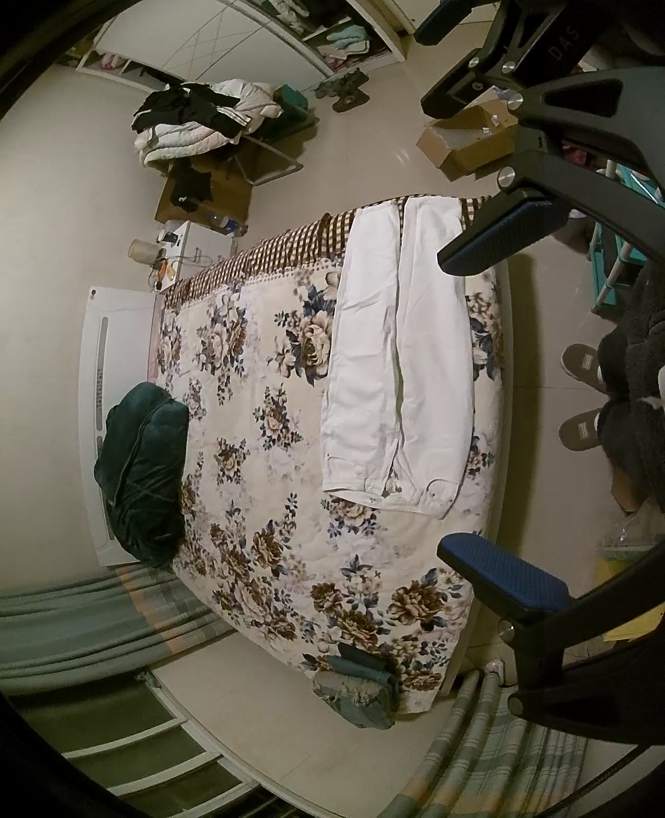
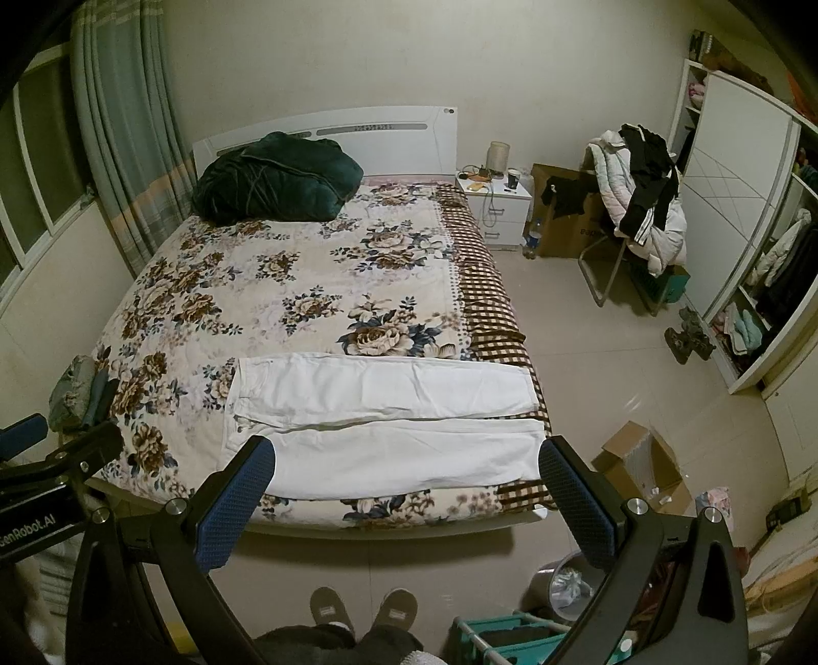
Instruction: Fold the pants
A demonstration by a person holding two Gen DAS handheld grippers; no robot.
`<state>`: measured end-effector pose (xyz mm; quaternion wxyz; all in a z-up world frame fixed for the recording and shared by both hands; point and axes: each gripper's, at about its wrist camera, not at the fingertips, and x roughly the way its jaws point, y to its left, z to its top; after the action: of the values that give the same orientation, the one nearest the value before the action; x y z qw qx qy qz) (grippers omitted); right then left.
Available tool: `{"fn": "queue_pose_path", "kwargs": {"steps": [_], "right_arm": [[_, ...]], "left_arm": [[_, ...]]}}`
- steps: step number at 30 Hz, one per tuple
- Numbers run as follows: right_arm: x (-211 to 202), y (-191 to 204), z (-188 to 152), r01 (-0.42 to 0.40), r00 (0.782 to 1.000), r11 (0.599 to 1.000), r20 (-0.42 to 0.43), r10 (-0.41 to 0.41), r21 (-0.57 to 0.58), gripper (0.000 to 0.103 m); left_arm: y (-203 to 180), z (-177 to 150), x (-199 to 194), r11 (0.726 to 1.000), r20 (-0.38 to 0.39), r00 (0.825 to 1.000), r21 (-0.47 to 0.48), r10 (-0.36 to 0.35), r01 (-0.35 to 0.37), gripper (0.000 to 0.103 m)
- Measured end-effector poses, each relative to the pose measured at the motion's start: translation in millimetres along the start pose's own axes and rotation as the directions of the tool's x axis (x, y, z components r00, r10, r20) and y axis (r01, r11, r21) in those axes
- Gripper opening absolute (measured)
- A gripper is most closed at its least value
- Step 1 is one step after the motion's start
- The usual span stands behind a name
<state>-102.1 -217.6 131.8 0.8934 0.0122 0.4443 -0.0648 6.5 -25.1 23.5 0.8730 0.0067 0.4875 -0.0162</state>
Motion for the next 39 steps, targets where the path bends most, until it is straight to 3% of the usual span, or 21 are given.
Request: {"fn": "queue_pose_path", "kwargs": {"steps": [8, 13, 17, 21, 30, 34, 39], "right_arm": [[1.2, 9.5, 35.0, -0.019, 0.999, 1.000, -0.026, 0.019, -0.005, 0.103], [49.9, -11.5, 46.1, -0.002, 0.999, 1.000, -0.045, 0.003, 0.021, 0.103], [129.0, -37.3, 50.4, 0.032, 0.996, 0.997, -0.081, -0.026, 0.065, 0.103], [209.4, -63.9, 64.5, 0.068, 0.990, 0.992, -0.128, -0.054, 0.108, 0.103], [435.3, -100.7, 103.6, 0.142, 0.956, 0.963, -0.286, -0.073, 0.228, 0.103], [548.3, -111.4, 117.8, 0.190, 0.924, 0.935, -0.375, -0.068, 0.299, 0.103], [686.8, -121.4, 117.4, 0.241, 0.876, 0.879, -0.483, -0.013, 0.412, 0.103]], "left_arm": [[0.2, 16.0, 11.3, 1.000, -0.010, 1.000, -0.021, 0.018, -0.018, 0.103], [3.7, 29.4, 53.8, 0.995, -0.009, 0.998, -0.079, 0.067, -0.067, 0.103], [6.6, 44.4, 102.1, 0.982, -0.010, 0.989, -0.117, 0.150, -0.150, 0.103], [11.7, 65.2, 176.3, 0.967, -0.074, 0.973, -0.120, 0.217, -0.224, 0.103], [19.4, 117.6, 357.0, 0.956, -0.248, 0.937, -0.098, 0.247, -0.278, 0.103], [20.9, 142.3, 449.6, 0.957, -0.335, 0.912, -0.083, 0.237, -0.279, 0.103], [32.9, 162.9, 568.5, 0.951, -0.486, 0.853, -0.125, 0.190, -0.283, 0.103]]}}
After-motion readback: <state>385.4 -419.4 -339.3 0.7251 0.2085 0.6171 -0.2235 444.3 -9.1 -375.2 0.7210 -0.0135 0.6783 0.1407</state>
